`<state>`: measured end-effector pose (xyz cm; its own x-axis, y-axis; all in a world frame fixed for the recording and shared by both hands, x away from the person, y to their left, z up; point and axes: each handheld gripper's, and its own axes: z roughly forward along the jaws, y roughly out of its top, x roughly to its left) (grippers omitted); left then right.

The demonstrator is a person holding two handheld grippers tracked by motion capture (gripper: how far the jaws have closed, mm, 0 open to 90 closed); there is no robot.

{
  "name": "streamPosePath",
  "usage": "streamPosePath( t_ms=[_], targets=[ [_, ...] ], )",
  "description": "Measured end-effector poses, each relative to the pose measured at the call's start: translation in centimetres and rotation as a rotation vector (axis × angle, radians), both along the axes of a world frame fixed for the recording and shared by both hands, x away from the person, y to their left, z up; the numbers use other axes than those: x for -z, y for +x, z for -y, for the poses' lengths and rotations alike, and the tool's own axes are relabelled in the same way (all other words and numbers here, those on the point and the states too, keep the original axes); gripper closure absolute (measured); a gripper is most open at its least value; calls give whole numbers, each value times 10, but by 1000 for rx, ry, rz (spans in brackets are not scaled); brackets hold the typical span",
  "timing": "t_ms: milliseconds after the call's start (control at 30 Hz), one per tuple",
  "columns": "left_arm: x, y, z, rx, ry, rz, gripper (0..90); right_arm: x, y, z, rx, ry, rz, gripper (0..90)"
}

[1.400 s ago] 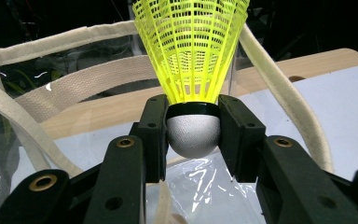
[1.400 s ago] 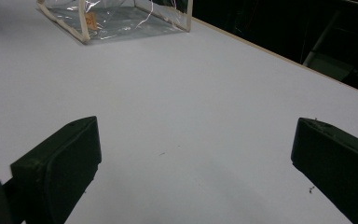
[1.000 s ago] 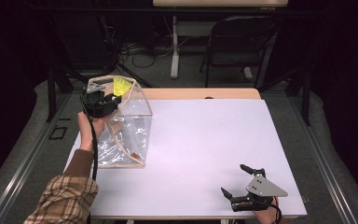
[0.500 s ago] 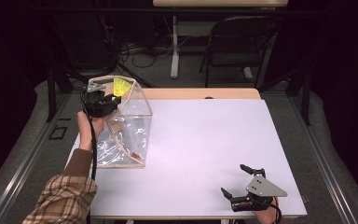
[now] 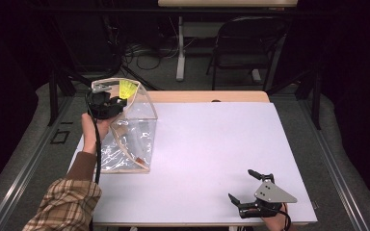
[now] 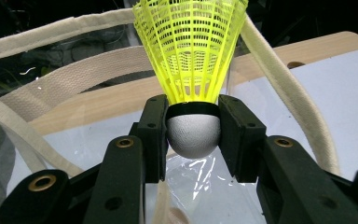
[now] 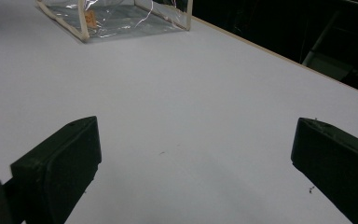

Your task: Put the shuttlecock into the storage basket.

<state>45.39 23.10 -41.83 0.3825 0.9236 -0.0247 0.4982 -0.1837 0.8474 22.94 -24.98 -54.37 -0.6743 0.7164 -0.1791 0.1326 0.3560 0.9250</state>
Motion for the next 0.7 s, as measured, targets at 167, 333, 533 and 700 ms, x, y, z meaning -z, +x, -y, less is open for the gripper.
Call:
streamPosePath(
  t_ms=[167,333,533,700],
  targets=[
    [0,0,-1,-4,-7,7,573,0,0,0,0,0,0,11],
    [-3,-3,-2,-5,-23,36,502,0,0,0,-1,1,-1,11],
    [-6,-8,-2,12,-26,39,410,0,0,0,1,2,-2,11],
    [-10,-15,-1,33,-30,47,363,0,0,1,0,2,-4,11]
  ],
)
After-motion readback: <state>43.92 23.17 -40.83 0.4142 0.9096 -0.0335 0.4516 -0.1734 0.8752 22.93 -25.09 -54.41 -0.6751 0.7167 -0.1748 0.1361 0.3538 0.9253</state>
